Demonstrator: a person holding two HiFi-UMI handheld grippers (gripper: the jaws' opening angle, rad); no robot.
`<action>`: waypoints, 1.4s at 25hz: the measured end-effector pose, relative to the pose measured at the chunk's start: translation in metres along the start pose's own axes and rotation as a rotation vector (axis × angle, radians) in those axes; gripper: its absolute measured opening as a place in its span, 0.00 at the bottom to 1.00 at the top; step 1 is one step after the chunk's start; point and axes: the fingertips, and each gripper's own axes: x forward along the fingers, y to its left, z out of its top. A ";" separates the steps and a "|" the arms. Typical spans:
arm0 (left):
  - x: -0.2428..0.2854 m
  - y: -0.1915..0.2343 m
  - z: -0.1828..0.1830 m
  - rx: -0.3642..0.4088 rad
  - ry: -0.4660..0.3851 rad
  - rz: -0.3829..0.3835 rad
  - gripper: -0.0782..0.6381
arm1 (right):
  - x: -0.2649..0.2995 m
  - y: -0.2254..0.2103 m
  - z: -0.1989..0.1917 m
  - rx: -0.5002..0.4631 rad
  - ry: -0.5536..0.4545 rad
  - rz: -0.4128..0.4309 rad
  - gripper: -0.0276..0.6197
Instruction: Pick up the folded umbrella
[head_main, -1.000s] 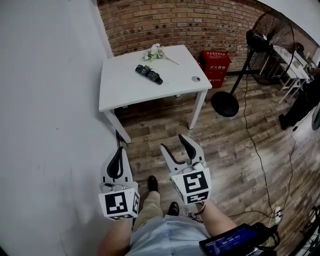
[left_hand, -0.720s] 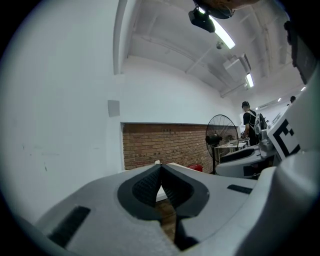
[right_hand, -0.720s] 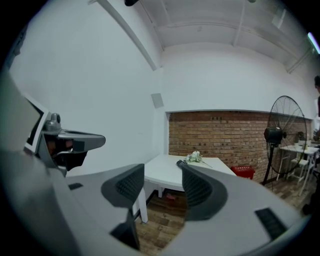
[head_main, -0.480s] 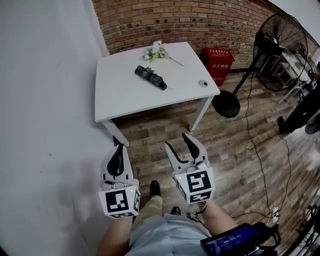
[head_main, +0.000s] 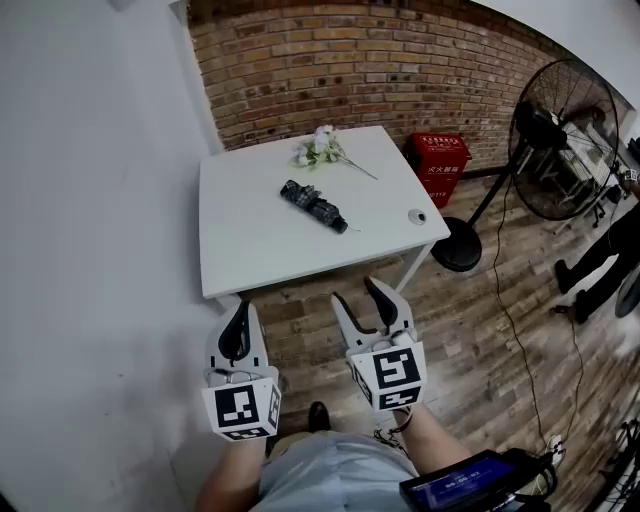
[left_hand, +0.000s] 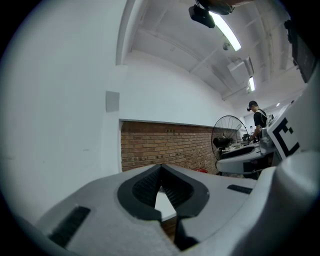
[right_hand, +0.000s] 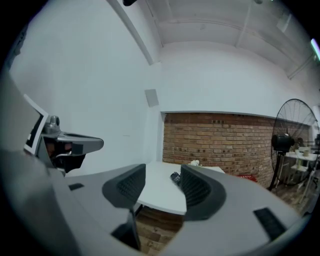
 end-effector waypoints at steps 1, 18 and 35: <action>0.007 0.005 0.001 -0.001 -0.004 -0.005 0.12 | 0.007 -0.001 0.004 -0.002 -0.006 -0.005 0.39; 0.098 0.008 -0.024 -0.004 0.056 -0.064 0.12 | 0.079 -0.049 0.007 0.000 -0.011 -0.046 0.38; 0.248 -0.004 -0.025 0.026 0.100 0.047 0.12 | 0.213 -0.157 -0.008 0.025 0.036 0.080 0.39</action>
